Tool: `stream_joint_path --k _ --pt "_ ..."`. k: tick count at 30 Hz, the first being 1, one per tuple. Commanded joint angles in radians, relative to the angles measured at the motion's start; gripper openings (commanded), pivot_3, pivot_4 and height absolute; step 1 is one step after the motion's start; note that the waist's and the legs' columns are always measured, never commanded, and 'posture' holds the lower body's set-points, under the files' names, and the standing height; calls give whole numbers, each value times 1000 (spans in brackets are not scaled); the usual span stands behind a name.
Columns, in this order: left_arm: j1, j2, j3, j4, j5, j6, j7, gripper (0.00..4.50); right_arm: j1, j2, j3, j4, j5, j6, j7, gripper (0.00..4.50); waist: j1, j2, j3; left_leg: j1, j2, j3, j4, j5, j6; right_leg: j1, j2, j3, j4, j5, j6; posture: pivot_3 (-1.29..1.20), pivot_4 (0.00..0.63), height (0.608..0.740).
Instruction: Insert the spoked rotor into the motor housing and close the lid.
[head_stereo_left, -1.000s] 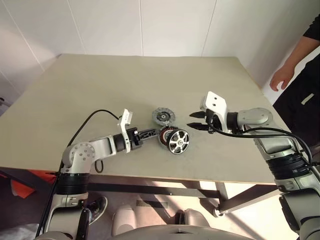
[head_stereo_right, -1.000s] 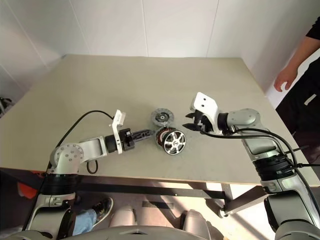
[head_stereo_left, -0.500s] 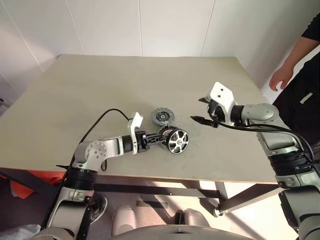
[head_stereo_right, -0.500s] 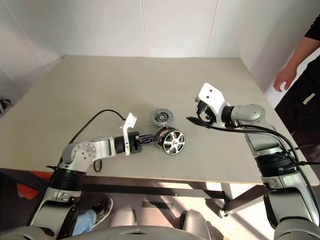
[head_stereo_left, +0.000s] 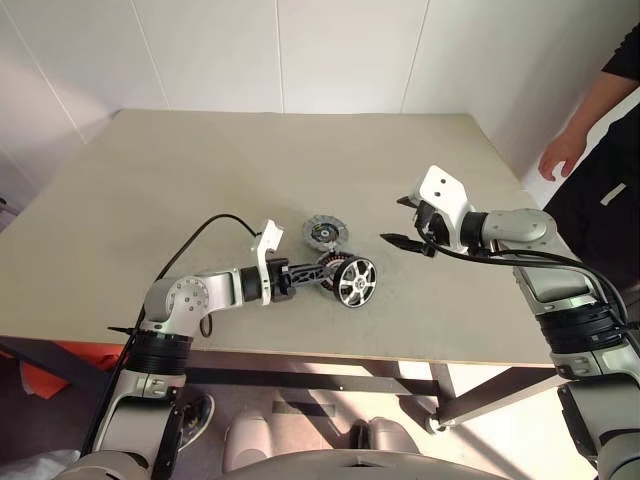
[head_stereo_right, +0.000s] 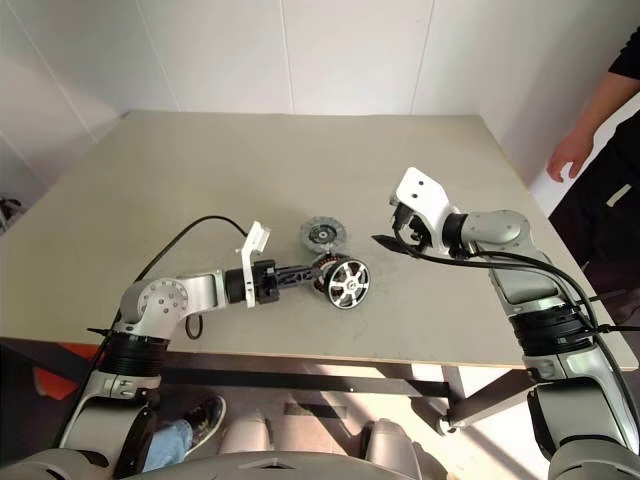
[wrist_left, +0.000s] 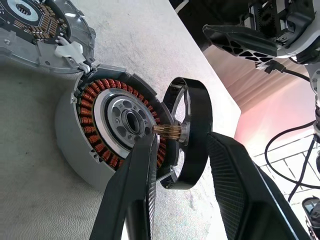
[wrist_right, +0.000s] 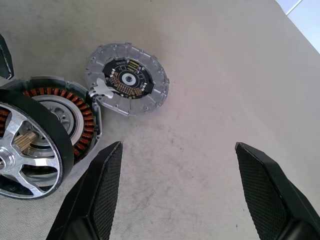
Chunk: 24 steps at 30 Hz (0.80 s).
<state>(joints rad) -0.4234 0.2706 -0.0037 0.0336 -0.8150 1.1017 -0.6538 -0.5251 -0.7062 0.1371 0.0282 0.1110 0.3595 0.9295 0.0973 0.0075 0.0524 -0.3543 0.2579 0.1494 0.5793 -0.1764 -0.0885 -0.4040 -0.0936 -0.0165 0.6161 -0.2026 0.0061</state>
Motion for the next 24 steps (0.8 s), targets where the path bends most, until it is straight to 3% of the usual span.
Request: stream_joint_path --k 1,24 --pt "-20 -15 3 -33 -20 5 -16 1660 -14 2 -15 -34 -1 -2 -8 4071 0 0 0 0 0 0 0 0 0 0 0 0 0 0 0 0 0 740" --pt "-50 -37 -33 11 27 8 -38 1660 24 -6 -36 -85 7 24 -35 4071 0 0 0 0 0 0 0 0 0 0 0 0 0 0 0 0 0 740"
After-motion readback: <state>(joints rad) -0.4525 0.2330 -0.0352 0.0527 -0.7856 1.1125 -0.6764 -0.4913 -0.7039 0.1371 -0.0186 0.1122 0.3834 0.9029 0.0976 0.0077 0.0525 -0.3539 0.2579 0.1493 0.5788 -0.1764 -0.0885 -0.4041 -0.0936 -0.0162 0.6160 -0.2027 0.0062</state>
